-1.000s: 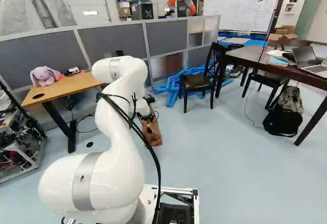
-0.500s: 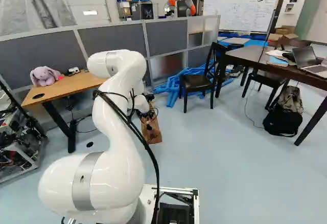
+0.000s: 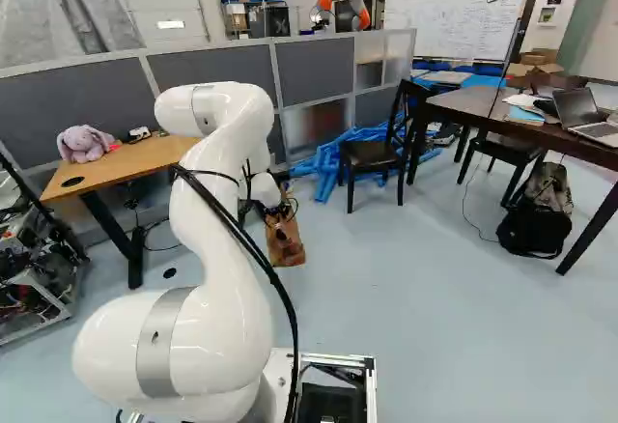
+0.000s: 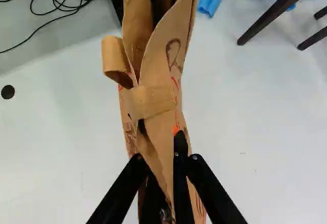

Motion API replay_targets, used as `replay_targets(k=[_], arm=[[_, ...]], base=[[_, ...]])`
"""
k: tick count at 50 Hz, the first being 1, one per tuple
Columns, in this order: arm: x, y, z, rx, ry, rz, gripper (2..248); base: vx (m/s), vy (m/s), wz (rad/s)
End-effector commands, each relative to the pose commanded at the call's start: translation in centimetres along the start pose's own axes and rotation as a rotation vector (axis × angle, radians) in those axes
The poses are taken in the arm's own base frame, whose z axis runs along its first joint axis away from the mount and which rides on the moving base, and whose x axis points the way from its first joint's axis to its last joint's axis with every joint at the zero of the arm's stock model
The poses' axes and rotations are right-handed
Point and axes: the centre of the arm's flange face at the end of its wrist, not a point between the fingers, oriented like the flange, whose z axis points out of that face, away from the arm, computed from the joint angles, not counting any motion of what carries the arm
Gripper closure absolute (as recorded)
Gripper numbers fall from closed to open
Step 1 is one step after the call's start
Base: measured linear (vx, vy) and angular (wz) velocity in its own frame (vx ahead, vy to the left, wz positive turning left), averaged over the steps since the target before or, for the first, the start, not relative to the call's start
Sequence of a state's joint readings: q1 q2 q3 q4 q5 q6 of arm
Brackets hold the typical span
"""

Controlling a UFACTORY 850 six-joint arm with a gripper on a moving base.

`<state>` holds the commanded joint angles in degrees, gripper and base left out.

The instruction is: Pick up the bag on the ground and place it on the table

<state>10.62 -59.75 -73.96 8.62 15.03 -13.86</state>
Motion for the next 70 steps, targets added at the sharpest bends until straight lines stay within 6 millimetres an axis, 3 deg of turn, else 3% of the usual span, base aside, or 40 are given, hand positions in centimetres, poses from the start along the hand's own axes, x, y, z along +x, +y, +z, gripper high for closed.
replay_targets(k=[70], arm=[[3.9,1.0,-7.9,0.029,-0.062,0.011,229]], base=[[0.0,0.0,0.0]])
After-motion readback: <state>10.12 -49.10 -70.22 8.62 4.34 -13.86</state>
